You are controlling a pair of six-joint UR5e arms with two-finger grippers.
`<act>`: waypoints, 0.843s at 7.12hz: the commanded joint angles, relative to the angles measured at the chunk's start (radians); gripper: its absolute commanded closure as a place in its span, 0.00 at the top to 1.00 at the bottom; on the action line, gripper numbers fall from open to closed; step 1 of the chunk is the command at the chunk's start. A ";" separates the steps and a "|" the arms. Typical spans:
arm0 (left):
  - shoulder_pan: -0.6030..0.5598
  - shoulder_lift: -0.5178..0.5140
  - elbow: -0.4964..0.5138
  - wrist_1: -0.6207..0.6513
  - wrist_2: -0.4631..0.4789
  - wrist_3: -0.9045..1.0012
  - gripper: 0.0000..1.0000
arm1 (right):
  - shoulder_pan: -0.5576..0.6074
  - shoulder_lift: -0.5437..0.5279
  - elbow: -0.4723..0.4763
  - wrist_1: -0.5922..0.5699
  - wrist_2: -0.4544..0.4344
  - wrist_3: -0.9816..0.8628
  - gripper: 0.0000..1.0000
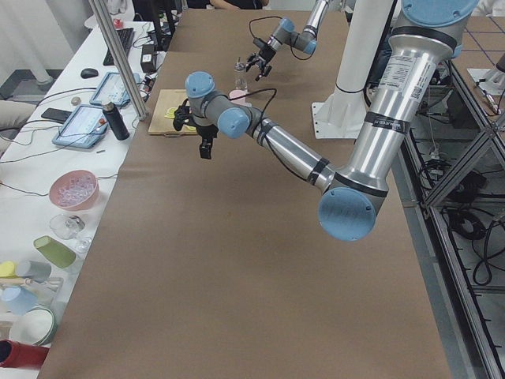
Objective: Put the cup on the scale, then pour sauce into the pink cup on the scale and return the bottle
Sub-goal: 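Lower the right gripper around the sauce dispenser's body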
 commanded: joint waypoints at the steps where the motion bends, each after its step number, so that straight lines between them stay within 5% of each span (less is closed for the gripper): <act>1: -0.001 0.000 -0.003 0.000 0.005 0.000 0.99 | 0.034 0.003 -0.002 0.000 -0.002 0.009 1.00; 6: -0.004 0.000 -0.009 0.000 0.006 0.000 0.99 | 0.028 0.033 -0.036 0.001 -0.037 0.046 1.00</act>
